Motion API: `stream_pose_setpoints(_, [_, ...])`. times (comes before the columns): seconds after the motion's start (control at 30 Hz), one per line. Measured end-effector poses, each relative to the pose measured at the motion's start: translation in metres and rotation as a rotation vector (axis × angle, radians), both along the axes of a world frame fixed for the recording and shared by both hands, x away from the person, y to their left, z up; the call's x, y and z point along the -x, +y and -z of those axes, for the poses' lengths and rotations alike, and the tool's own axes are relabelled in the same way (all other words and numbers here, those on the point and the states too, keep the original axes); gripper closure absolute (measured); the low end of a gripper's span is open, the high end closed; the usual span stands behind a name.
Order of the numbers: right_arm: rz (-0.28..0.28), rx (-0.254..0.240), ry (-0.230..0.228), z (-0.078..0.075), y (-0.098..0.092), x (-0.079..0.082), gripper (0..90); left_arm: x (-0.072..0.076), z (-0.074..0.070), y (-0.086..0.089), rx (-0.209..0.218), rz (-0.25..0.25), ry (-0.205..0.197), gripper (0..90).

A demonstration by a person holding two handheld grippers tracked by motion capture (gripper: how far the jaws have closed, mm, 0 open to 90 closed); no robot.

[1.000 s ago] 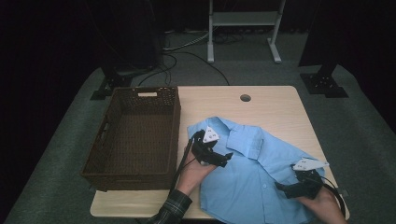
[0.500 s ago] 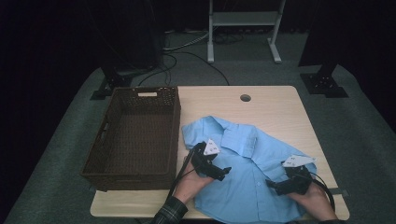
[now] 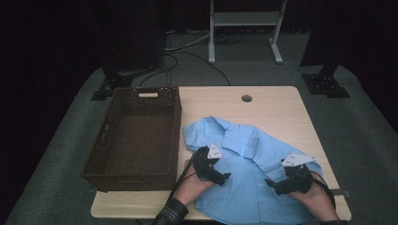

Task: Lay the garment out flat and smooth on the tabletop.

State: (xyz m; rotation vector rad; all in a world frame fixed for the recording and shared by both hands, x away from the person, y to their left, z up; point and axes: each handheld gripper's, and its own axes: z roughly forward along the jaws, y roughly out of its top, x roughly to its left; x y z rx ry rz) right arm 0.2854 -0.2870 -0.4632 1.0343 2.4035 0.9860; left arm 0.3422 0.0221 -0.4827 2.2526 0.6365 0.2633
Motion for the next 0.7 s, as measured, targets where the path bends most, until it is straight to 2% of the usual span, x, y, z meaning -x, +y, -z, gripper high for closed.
stream_pose_setpoints(0.07, [-0.01, -0.01, -0.013, -0.004, 0.002, -0.001, 0.0, 0.0, 0.002, 0.0, -0.009, 0.0, 0.006, 0.7])
stream_pose_setpoints(0.23, [-0.021, -0.012, -0.017, -0.009, 0.008, -0.007, 0.0, 0.001, 0.002, -0.001, -0.029, 0.002, -0.01, 0.7])
stream_pose_setpoints(0.47, [-0.038, -0.009, -0.017, -0.009, 0.013, -0.017, 0.0, 0.001, 0.002, -0.002, -0.03, 0.003, -0.011, 0.7])
stream_pose_setpoints(0.53, [-0.04, -0.014, -0.017, -0.01, 0.013, -0.02, 7.9, 0.001, 0.002, -0.002, -0.03, 0.003, -0.011, 0.7])
stream_pose_setpoints(0.7, [-0.046, -0.02, -0.017, -0.011, 0.015, -0.028, 8.2, 0.001, 0.002, -0.002, -0.03, 0.003, -0.012, 0.7])
